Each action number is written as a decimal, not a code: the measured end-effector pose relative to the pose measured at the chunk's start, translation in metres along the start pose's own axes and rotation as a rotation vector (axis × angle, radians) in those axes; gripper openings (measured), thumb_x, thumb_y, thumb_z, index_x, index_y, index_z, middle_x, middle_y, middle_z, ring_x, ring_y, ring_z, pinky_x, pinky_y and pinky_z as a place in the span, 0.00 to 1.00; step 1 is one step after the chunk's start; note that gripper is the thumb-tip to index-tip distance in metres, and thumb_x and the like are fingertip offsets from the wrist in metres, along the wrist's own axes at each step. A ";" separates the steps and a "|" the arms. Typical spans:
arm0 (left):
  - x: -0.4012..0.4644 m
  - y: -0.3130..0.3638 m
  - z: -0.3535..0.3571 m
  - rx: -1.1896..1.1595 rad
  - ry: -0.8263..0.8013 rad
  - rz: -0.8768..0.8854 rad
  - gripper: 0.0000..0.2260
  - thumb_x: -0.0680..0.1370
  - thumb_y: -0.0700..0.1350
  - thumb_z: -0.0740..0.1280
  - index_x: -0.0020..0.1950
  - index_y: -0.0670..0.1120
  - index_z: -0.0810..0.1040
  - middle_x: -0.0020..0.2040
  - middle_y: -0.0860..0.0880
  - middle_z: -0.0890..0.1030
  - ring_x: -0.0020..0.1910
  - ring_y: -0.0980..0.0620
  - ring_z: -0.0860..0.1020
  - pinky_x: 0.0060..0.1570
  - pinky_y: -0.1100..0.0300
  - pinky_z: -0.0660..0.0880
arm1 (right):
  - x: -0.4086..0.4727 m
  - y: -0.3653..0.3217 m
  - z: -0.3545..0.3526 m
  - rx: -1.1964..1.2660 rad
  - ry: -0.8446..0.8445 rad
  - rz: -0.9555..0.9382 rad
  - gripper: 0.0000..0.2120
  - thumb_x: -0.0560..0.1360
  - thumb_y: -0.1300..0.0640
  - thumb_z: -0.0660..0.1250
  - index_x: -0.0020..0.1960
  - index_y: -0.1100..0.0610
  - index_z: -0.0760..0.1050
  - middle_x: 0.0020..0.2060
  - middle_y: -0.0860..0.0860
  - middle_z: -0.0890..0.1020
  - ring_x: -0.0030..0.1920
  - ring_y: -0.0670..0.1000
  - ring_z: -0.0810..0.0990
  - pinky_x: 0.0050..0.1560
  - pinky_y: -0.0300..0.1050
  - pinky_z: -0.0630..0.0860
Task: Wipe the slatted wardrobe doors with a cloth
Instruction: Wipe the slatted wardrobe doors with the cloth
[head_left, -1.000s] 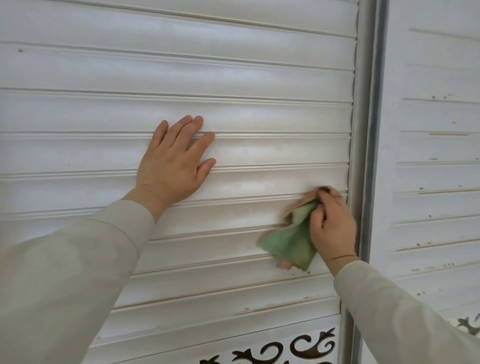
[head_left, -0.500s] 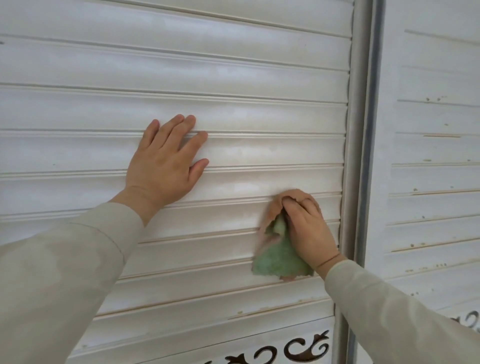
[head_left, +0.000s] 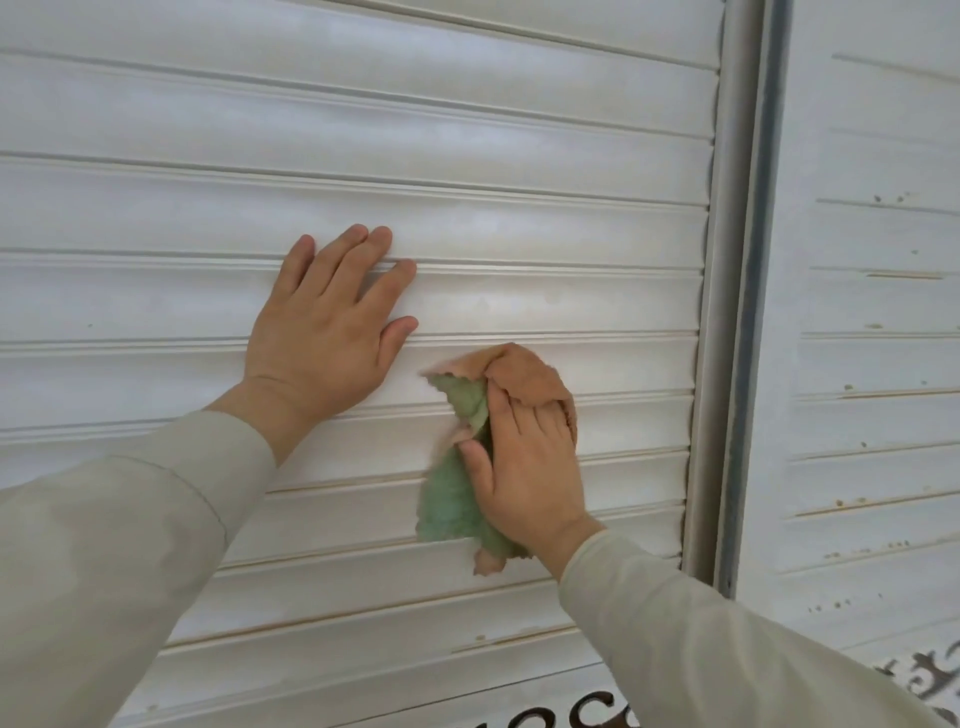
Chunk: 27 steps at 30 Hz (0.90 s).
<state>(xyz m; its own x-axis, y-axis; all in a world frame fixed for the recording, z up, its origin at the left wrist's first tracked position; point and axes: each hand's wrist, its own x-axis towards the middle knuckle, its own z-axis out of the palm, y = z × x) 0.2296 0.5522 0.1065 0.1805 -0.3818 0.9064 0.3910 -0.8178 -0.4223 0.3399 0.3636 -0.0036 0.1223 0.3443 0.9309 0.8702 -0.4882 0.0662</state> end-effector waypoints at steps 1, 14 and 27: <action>0.000 -0.001 -0.001 -0.003 -0.004 0.003 0.21 0.83 0.55 0.58 0.71 0.45 0.73 0.74 0.41 0.69 0.74 0.40 0.66 0.73 0.41 0.58 | 0.004 0.009 -0.004 0.010 0.029 0.029 0.27 0.80 0.45 0.54 0.72 0.61 0.68 0.66 0.58 0.74 0.66 0.59 0.70 0.71 0.50 0.62; 0.002 0.002 -0.001 -0.004 -0.044 0.006 0.22 0.83 0.55 0.58 0.72 0.46 0.72 0.74 0.42 0.69 0.74 0.41 0.66 0.74 0.41 0.57 | 0.016 0.013 0.007 -0.123 0.153 0.248 0.33 0.80 0.44 0.53 0.77 0.64 0.57 0.72 0.62 0.67 0.74 0.61 0.62 0.77 0.54 0.52; -0.027 -0.047 -0.023 0.038 -0.088 -0.171 0.22 0.82 0.55 0.60 0.75 0.52 0.68 0.76 0.39 0.64 0.75 0.37 0.61 0.71 0.33 0.53 | 0.033 0.027 -0.015 -0.171 0.084 0.652 0.34 0.76 0.41 0.47 0.65 0.68 0.70 0.56 0.68 0.77 0.59 0.67 0.74 0.66 0.60 0.63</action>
<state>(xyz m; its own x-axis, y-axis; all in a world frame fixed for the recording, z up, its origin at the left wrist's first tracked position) 0.1856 0.5913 0.1018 0.1865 -0.1984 0.9622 0.4559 -0.8501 -0.2637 0.3602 0.3504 0.0342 0.5528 -0.1238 0.8241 0.5423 -0.6974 -0.4686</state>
